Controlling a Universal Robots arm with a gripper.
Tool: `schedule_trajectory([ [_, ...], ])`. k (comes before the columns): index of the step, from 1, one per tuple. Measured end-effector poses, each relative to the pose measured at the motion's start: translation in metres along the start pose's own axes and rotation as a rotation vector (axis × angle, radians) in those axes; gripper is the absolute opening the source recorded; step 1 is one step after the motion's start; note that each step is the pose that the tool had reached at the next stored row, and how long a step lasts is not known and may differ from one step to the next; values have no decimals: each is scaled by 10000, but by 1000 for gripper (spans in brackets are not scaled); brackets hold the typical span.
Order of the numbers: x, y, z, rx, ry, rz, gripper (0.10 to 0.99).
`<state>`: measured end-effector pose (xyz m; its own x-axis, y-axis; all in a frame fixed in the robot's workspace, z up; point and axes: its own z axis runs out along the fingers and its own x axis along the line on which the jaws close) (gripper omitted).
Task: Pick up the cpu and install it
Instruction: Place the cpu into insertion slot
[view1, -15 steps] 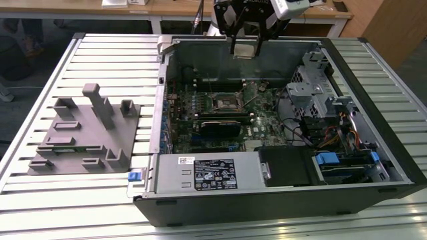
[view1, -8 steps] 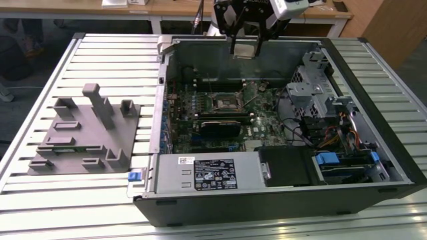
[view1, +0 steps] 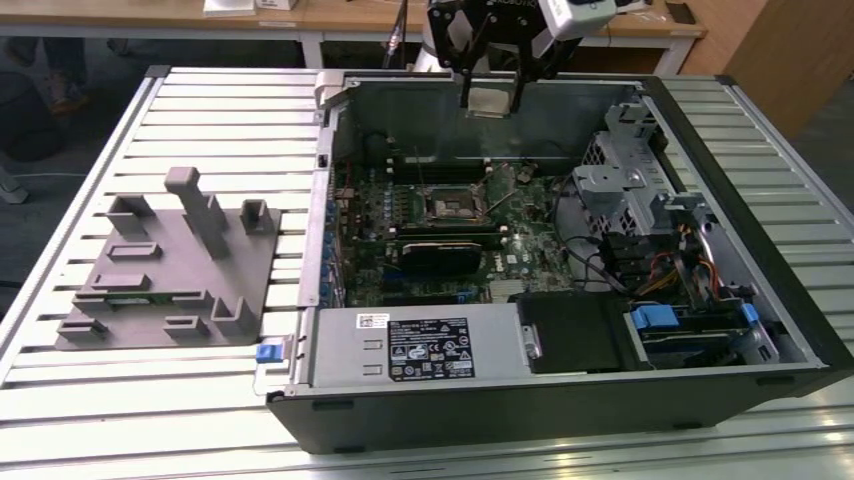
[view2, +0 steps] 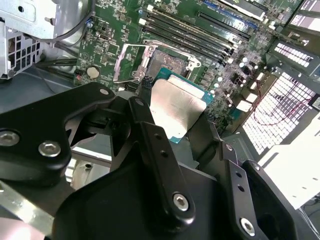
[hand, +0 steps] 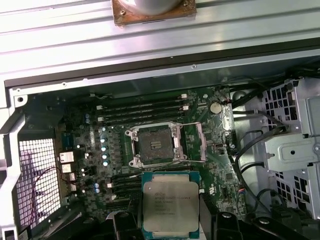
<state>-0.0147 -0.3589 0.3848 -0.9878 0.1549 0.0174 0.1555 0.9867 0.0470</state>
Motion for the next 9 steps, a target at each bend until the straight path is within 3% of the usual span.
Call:
schedule_trajectory([
  [9,0,0,0,-2,-8,167,541],
])
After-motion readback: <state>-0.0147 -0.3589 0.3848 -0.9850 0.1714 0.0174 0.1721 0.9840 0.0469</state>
